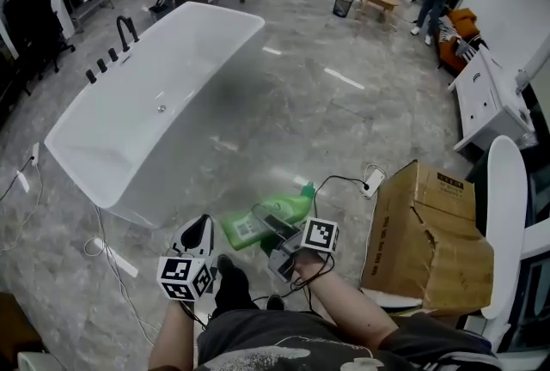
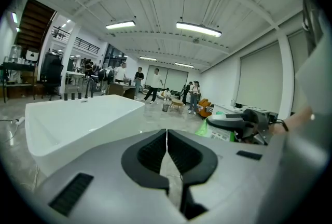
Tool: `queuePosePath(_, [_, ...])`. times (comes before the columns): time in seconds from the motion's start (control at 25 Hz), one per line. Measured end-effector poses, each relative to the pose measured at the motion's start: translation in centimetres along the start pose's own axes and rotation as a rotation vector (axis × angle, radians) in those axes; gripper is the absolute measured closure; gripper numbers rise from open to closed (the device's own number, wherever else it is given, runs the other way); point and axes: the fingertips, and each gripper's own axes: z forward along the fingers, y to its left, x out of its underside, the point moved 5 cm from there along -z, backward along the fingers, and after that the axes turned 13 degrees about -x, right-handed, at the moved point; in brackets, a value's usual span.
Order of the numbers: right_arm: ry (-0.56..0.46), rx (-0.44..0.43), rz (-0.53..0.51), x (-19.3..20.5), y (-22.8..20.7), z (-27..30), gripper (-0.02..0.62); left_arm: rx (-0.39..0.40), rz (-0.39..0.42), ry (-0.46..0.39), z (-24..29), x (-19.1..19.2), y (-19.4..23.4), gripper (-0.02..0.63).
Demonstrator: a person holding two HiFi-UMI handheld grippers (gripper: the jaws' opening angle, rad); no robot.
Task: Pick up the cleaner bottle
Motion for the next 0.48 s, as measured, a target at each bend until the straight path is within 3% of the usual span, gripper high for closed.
queuePosePath(0.48, [0.05,-0.025,-0.009,2.9,2.2,-5.3,0.399,-0.025,0.006,-0.024,-4.9,2.0,-4.3,0.589])
